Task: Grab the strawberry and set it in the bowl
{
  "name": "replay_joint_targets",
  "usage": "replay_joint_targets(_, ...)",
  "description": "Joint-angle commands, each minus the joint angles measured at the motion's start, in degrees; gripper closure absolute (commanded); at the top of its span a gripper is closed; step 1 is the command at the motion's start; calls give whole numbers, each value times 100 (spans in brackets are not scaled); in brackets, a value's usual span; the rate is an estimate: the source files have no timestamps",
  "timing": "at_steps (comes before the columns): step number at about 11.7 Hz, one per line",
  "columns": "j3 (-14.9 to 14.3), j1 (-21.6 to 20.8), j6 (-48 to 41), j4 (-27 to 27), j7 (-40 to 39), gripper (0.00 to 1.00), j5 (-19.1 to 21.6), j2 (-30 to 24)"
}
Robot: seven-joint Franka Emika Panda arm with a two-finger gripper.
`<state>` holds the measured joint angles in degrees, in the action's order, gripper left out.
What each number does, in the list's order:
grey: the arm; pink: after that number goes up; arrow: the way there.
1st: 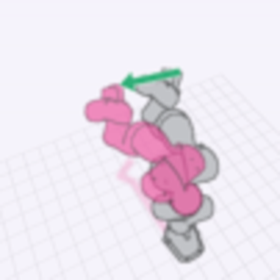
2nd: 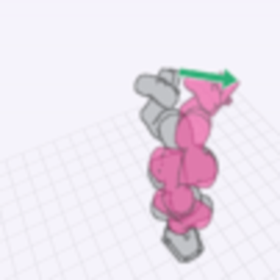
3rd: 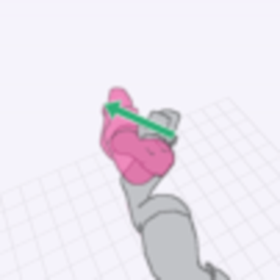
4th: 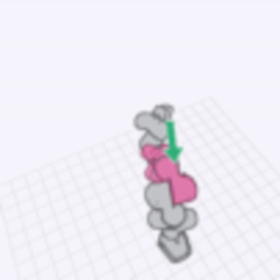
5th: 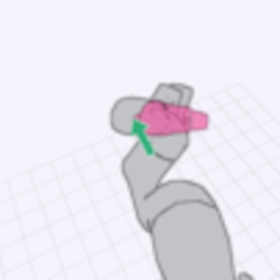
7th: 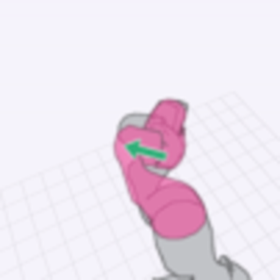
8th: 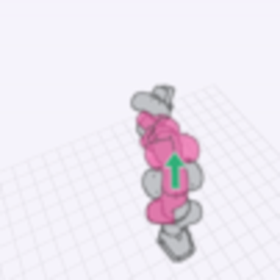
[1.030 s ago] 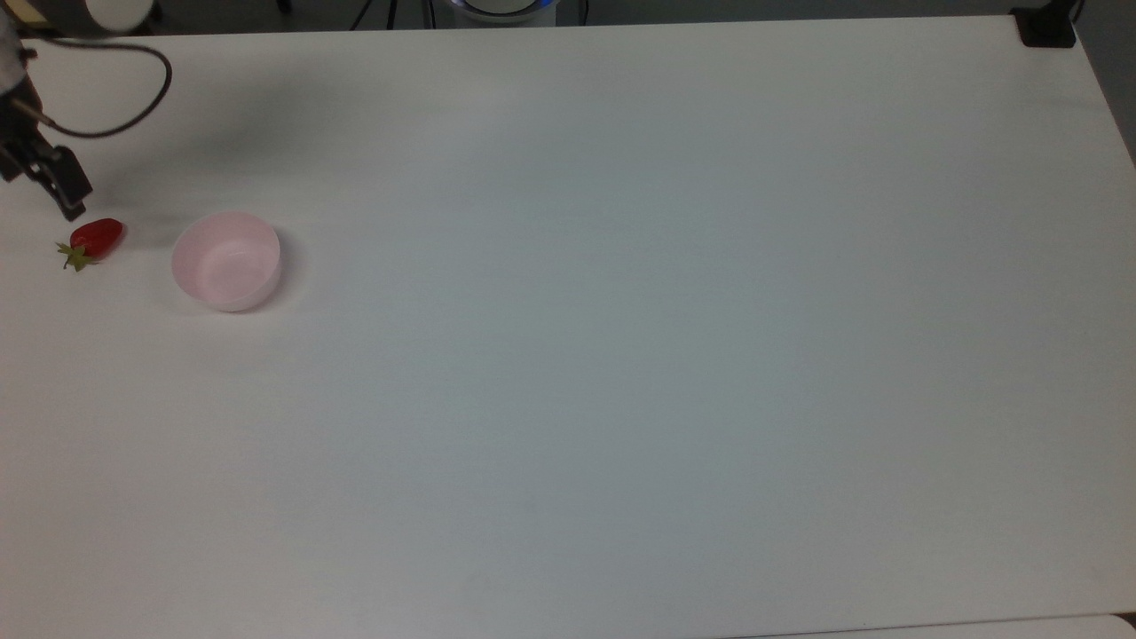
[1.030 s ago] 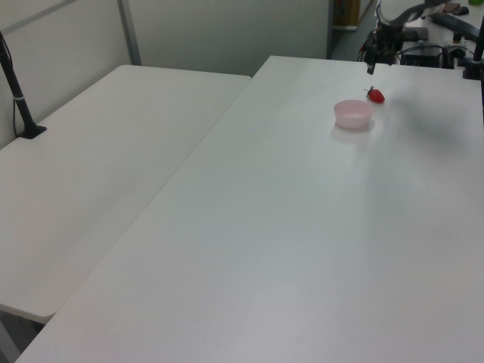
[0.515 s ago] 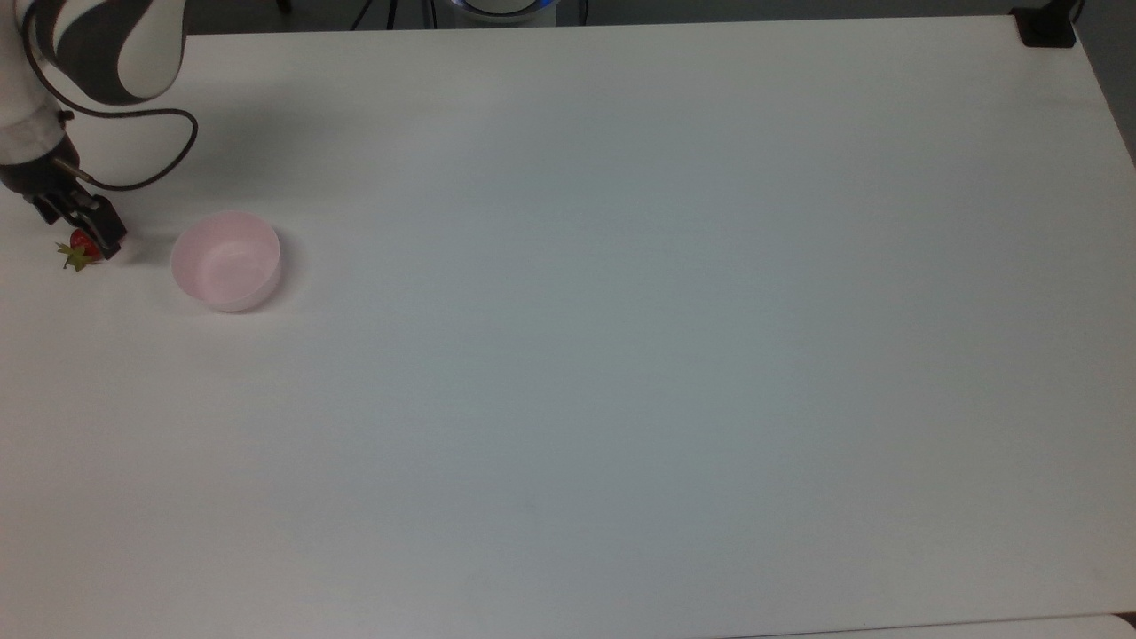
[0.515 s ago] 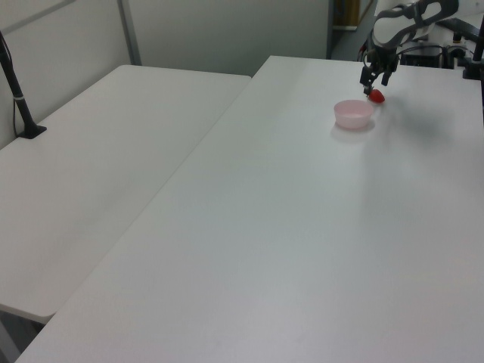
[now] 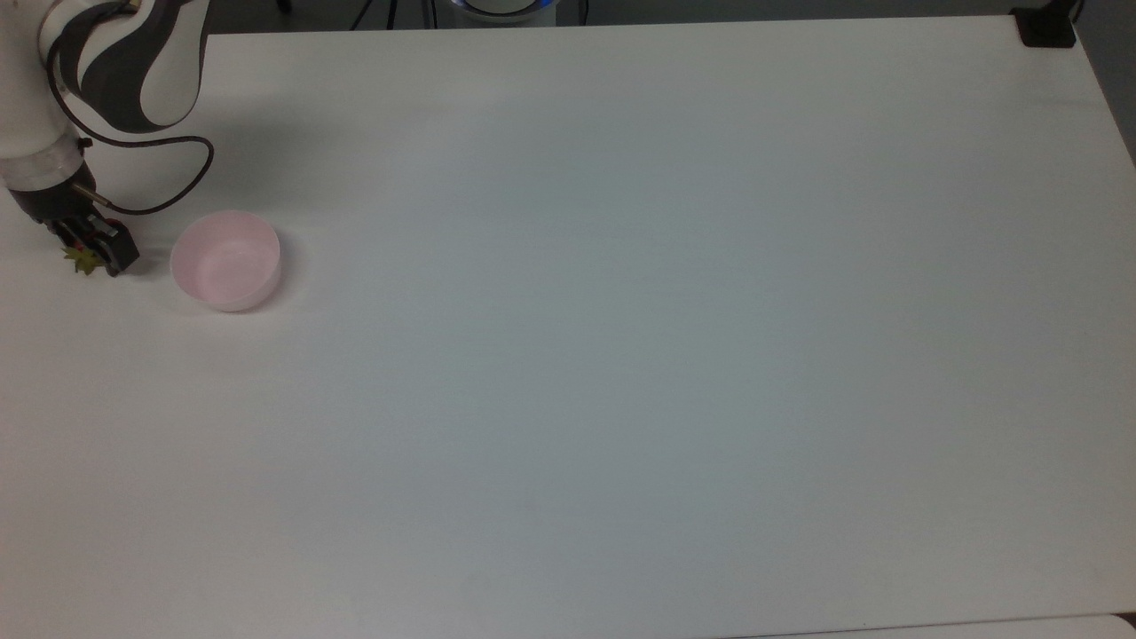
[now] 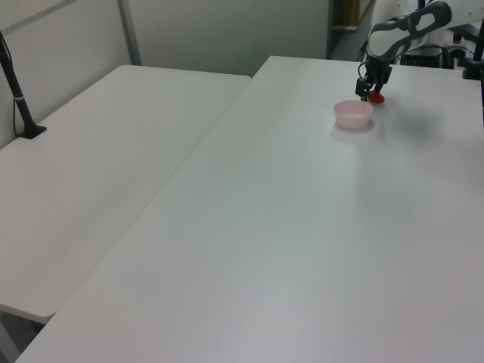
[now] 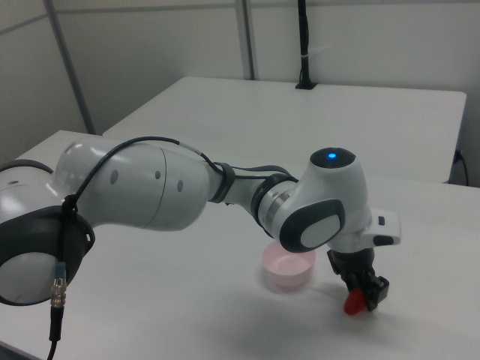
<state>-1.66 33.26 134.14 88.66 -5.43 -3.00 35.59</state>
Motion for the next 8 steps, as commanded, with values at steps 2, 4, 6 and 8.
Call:
replay_joint_targets(2, -62, -4, -704, 11, -370, 57, -87, -297)
replay_joint_targets(4, -53, -4, -950, 3, -380, 57, -78, -543)
replay_joint_targets(6, 16, -56, -1135, 2, -327, 57, 9, -824)
replay_joint_targets(8, 339, -83, -1320, 2, -4, 55, 27, -1001)
